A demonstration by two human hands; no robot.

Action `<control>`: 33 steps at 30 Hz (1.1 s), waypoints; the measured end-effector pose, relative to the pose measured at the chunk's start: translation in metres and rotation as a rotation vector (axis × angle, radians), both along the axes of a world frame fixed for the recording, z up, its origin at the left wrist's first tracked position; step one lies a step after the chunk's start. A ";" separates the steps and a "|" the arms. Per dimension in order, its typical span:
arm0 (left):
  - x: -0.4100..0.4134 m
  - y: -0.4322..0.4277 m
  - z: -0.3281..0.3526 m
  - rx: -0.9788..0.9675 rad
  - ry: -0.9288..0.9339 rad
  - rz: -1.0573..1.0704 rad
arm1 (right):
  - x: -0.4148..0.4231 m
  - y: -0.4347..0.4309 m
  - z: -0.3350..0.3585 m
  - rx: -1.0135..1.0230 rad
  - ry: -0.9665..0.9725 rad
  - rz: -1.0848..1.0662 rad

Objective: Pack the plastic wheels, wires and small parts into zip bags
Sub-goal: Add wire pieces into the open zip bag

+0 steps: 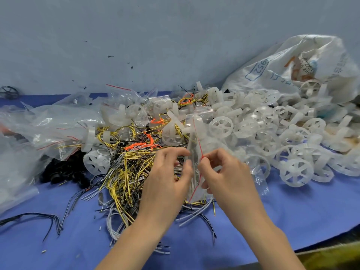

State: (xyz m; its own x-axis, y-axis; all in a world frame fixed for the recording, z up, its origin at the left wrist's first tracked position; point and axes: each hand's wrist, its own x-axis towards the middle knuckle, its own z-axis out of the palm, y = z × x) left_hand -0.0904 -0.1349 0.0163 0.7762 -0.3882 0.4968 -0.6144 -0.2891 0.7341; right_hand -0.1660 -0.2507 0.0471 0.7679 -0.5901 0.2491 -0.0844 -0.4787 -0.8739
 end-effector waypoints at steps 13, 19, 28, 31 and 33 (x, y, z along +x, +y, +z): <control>0.019 -0.018 -0.001 0.056 0.477 -0.179 | -0.027 0.013 0.032 -0.205 -0.079 -0.051; 0.013 -0.025 -0.009 0.371 0.340 -0.364 | -0.016 0.011 0.021 -0.349 0.145 -0.047; 0.002 -0.006 -0.008 0.509 0.017 -0.373 | -0.008 0.013 0.017 -0.478 0.388 0.049; 0.005 -0.007 -0.004 0.308 0.082 -0.344 | -0.010 0.016 0.021 -0.395 0.336 0.047; 0.009 -0.010 -0.002 0.181 0.163 -0.238 | -0.012 0.021 0.027 -0.278 0.281 0.064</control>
